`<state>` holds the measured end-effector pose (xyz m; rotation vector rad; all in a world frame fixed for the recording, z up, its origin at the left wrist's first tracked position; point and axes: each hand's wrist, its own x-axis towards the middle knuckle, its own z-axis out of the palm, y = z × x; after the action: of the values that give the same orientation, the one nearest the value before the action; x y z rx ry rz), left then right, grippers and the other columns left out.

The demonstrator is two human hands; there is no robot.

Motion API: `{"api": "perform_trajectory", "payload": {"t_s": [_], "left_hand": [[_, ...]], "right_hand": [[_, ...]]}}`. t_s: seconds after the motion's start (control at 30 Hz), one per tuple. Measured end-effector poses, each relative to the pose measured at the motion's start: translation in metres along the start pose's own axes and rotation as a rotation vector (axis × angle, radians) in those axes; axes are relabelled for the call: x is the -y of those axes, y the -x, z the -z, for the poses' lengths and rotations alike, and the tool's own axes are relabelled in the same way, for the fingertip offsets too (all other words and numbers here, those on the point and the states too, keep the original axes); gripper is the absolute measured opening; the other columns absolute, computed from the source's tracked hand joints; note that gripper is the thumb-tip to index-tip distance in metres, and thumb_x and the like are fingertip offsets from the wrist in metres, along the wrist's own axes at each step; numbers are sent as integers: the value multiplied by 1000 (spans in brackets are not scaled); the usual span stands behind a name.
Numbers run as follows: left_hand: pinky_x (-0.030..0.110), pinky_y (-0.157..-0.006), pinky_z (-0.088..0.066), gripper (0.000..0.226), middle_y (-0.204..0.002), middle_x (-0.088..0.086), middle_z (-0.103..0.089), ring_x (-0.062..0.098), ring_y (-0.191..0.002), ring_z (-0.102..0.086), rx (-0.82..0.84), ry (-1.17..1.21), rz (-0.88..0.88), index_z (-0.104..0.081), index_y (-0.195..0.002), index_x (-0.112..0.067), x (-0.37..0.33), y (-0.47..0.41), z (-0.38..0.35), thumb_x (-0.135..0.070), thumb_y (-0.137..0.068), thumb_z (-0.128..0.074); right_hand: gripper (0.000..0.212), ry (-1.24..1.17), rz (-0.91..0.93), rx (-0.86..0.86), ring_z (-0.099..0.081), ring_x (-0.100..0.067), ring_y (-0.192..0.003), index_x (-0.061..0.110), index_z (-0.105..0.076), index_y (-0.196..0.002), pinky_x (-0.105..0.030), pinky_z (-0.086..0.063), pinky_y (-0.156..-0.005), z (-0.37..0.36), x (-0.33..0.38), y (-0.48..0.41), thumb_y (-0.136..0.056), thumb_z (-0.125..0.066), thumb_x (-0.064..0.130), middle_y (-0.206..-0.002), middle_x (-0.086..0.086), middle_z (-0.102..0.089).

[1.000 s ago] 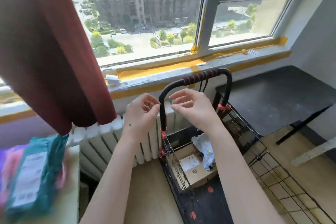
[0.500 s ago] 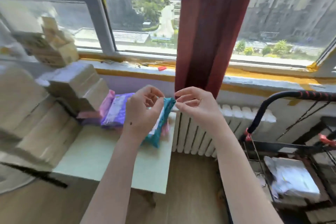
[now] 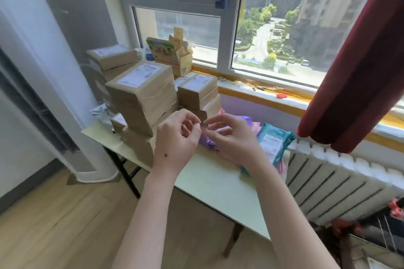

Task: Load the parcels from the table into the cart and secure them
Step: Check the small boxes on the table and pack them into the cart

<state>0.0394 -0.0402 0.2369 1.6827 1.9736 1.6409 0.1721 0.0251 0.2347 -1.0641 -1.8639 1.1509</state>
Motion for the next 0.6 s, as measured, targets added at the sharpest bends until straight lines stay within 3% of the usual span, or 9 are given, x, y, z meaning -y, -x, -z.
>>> {"api": "perform_trajectory", "payload": {"t_s": [0.1,0.23,0.4,0.53,0.6], "left_hand": [[9,-57,-40,13,-66,-8,-57,4,-62,-53,-38,-20,32,-64,-74,-16,26,-9,21,-5,-82,-65],[22,-61,-48,8,-78,-5,-58,7,-67,-55,-118,-89,0,-66,-80,-18,63,-36,42,-11,-84,-65],[9,-79,-42,5,-93,-1,-60,1,-86,-55,-248,-165,-11,-71,-85,-16,106,-79,60,-11,-84,-68],[26,-94,-45,6,-107,2,-61,11,-105,-56,-266,-194,30,-72,-87,-14,138,-109,68,-11,-84,-68],[26,-98,-41,8,-117,4,-60,15,-113,-54,-277,-196,58,-72,-92,-15,151,-118,70,-12,-86,-68]], "right_hand": [[13,20,42,55,-65,-5,-78,25,-70,-98,-16,-46,-61,-35,8,-23,-89,-64,17,-92,4,-70],[21,-14,68,84,-63,-10,-95,25,-66,-107,-28,-55,-83,-70,22,-57,-94,-55,12,-103,5,-66],[30,-50,37,96,-55,-5,-106,24,-57,-125,-24,-47,-90,-95,33,-102,-98,-50,16,-118,6,-59],[37,-92,-46,102,-50,-11,-118,28,-47,-134,-32,-46,-99,-122,29,-139,-97,-51,21,-128,2,-53],[46,-105,-91,88,-49,-14,-121,31,-41,-138,-38,-46,-102,-135,27,-155,-96,-56,28,-135,-1,-48]]}}
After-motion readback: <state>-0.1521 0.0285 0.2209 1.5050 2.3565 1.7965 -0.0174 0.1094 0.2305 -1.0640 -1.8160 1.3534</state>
